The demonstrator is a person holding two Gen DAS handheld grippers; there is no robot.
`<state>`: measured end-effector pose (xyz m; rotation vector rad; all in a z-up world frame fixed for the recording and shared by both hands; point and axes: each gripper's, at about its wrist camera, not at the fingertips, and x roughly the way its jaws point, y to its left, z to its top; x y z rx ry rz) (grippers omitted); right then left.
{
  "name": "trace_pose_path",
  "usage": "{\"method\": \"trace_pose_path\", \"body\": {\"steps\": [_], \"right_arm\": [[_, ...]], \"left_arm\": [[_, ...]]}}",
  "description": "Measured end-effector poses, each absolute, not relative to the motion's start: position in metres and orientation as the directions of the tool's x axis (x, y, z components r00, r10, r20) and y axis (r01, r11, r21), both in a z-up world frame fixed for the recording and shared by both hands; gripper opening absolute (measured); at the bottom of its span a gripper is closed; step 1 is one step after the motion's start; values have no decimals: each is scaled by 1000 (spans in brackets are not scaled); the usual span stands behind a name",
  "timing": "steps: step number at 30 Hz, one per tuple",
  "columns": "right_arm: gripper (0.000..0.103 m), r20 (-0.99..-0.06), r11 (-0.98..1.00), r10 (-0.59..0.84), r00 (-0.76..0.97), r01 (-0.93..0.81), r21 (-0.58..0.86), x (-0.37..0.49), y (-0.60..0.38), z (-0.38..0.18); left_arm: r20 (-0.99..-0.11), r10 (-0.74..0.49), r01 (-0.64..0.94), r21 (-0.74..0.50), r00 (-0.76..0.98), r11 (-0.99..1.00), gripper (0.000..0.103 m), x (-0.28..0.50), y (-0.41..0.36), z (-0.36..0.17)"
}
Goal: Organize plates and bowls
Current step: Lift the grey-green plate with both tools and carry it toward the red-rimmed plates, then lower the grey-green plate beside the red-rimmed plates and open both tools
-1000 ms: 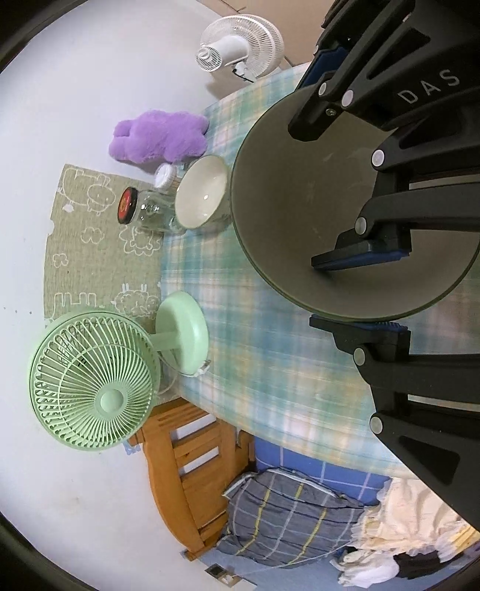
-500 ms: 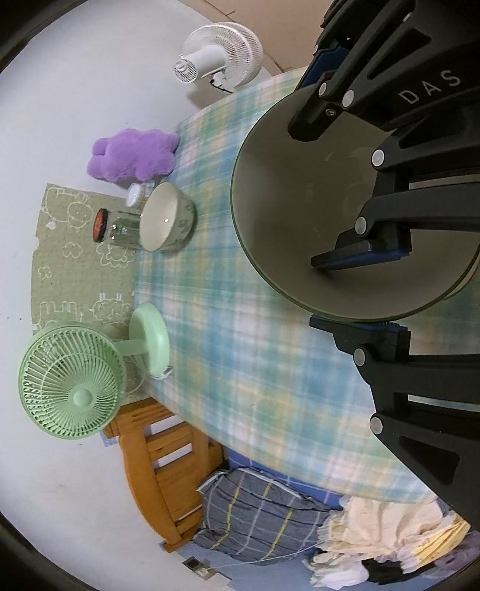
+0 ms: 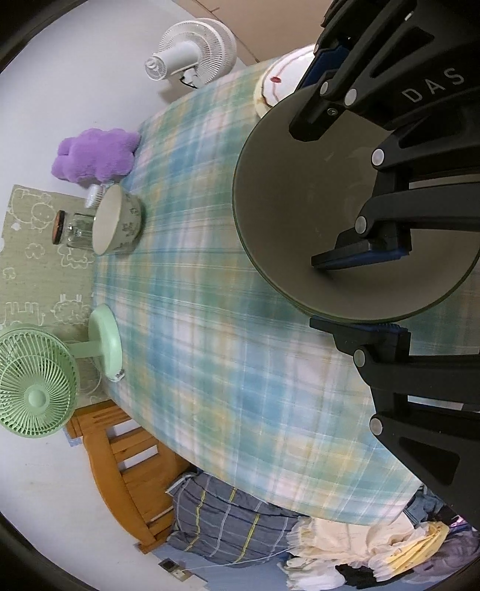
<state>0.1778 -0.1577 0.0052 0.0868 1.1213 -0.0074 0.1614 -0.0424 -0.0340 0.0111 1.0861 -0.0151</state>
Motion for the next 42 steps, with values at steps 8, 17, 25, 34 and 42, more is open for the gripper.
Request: {"method": "trace_pose_path", "body": {"steps": [8,17,25,34,42], "right_arm": [[24,-909,996,50,413,50,77,180,-157,-5],[24,-915,993,62,399,63,95,188,-154,-13],[24,-921,994,63,385,58,92,191,-148,-17],[24,-929,997,26,370,60,52,193,-145,-25],[23,-932,997,19,363,60,43,191,-147,-32]], "left_arm": [[-890,0,4,1,456,1000,23,163,-41,-40],[-890,10,16,20,456,1000,23,171,-38,-43],[-908,9,9,14,419,1000,23,173,-29,-51],[-925,-31,23,-24,379,999,23,175,-30,-65],[-917,-26,30,-15,398,999,23,174,-32,-67]]}}
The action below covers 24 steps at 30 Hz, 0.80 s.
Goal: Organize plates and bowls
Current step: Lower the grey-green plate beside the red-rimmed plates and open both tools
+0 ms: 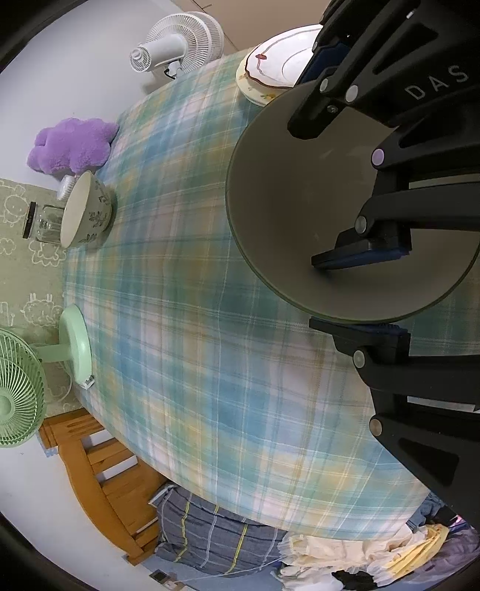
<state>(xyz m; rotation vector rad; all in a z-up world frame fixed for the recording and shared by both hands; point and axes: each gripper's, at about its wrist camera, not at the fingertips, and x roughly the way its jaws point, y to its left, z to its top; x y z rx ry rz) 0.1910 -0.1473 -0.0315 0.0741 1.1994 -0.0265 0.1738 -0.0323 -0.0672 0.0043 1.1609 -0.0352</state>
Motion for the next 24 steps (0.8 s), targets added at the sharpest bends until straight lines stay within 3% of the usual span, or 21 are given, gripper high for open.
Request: {"method": "trace_pose_path", "body": {"steps": [4,10,11,12,13,15,17,24], "right_arm": [[23,-926,997,27,378,62,55,190,-150,-32],[23,-917,994,67,394,48,94,185,-154,-31],[24,-917,995,70,393,44,95,185,-153,-30],[25,-918,994,77,390,39,100,184,-154,-29],[26,-917,994,85,391,34,107,183,-154,-27],[40,-911,993,93,401,26,113,180,-155,-21],[61,-900,991,105,423,27,128,176,-156,-12],[63,-864,995,60,499,45,95,179,-152,33]], "left_arm": [[-911,-15,23,-6,412,1000,23,172,-33,-67],[-908,-23,31,-11,418,999,49,164,-38,-61],[-908,-20,33,-7,419,999,59,162,-38,-59],[-907,-18,35,-4,420,999,63,161,-38,-57],[-905,-28,42,-11,424,999,64,159,-38,-54],[-899,-41,54,-19,435,998,70,159,-39,-46],[-888,-50,71,-20,457,997,72,158,-38,-36],[-847,-106,138,-39,521,990,79,171,-37,11]]}}
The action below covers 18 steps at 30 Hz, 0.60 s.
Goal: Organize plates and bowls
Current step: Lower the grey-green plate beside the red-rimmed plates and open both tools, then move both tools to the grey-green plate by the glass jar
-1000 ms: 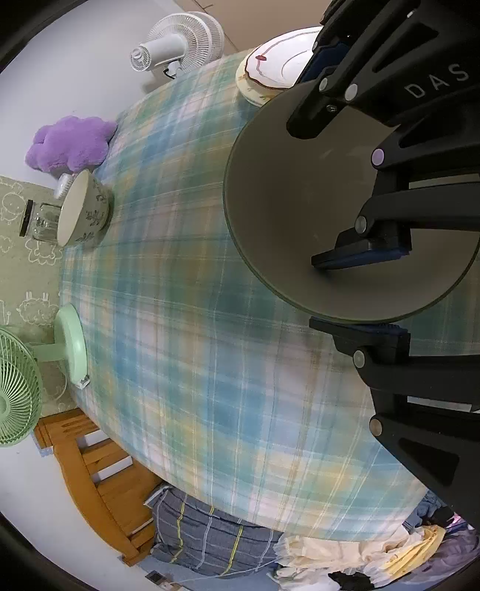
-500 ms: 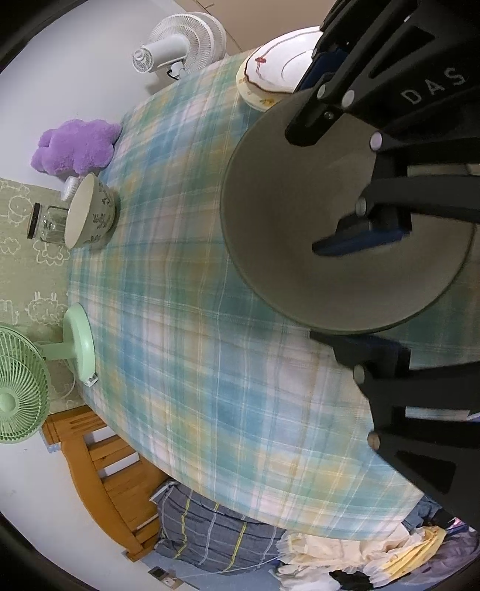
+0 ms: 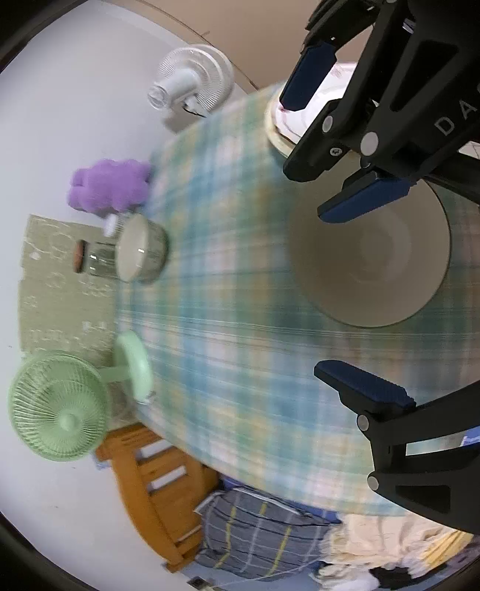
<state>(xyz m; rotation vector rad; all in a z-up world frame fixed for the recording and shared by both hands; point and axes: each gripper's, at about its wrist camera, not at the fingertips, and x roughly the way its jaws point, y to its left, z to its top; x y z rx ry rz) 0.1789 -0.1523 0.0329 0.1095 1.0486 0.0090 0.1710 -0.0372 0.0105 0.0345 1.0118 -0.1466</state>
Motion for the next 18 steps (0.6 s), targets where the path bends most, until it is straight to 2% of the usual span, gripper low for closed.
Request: {"method": "trace_pose_path", "body": {"steps": [6,18], "right_arm": [[77,-816,994,3,578,89,66,190,-154,73],[79,-775,995,-6,632,85,61,248,-180,103]], "left_arm": [[-795,-127,172,-29,593,985,80,189,-39,45],[-763,-98,134,-15,639,991,80,247,-71,68]]}}
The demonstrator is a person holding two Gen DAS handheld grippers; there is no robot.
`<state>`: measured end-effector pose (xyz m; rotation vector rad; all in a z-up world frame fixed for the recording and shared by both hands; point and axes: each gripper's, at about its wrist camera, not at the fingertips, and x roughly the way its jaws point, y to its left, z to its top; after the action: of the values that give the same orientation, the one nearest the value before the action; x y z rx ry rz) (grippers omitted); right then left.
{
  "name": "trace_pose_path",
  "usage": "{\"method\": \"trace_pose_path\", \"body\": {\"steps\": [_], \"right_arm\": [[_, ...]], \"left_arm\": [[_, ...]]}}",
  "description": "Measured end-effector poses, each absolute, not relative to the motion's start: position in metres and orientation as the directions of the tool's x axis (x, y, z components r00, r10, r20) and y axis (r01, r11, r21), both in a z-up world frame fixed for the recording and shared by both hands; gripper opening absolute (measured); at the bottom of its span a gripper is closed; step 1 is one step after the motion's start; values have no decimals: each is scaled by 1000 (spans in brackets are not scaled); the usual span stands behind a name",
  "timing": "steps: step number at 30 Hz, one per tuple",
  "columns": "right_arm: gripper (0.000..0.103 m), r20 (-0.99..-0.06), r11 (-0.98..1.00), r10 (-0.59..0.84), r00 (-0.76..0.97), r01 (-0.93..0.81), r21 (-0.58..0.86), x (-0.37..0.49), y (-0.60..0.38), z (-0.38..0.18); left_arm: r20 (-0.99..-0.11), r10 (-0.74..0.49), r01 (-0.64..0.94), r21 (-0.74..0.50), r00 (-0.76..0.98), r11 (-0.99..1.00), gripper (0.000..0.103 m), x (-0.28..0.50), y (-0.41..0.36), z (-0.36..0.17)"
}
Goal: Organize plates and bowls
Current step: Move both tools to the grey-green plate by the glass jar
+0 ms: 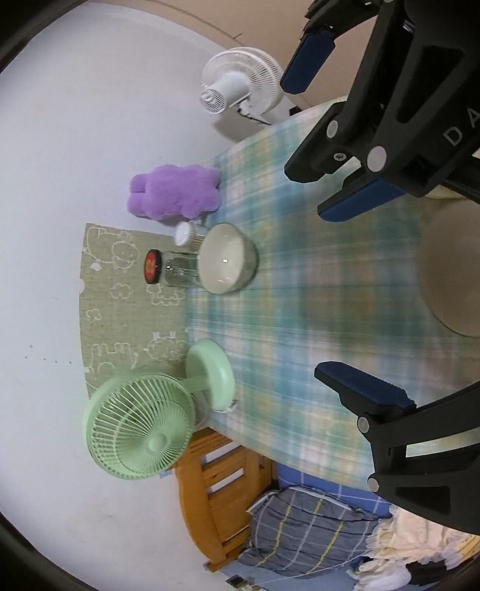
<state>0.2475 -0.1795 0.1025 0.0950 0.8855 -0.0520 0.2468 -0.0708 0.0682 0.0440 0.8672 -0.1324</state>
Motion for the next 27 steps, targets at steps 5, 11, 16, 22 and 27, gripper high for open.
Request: {"method": "trace_pose_path", "body": {"steps": [5,11,16,22,27], "right_arm": [[79,-767,996,9,642,59,61,286,-201,105],[79,-763,997,55,644,7,78,336,-222,99],[79,-759,995,85,645,-12,101,373,-237,93],[79,-751,994,103,652,-32,108,417,-245,81],[72,-758,993,104,644,-31,110,448,-248,64]], "left_arm": [[-753,-69,96,-8,654,995,80,281,-92,71],[-760,-19,32,2,649,999,80,323,-110,67],[-771,-1,-3,-4,637,1000,79,358,-122,62],[-760,22,-23,9,649,1000,74,394,-129,52],[-778,39,-43,16,627,999,62,423,-130,34]]}}
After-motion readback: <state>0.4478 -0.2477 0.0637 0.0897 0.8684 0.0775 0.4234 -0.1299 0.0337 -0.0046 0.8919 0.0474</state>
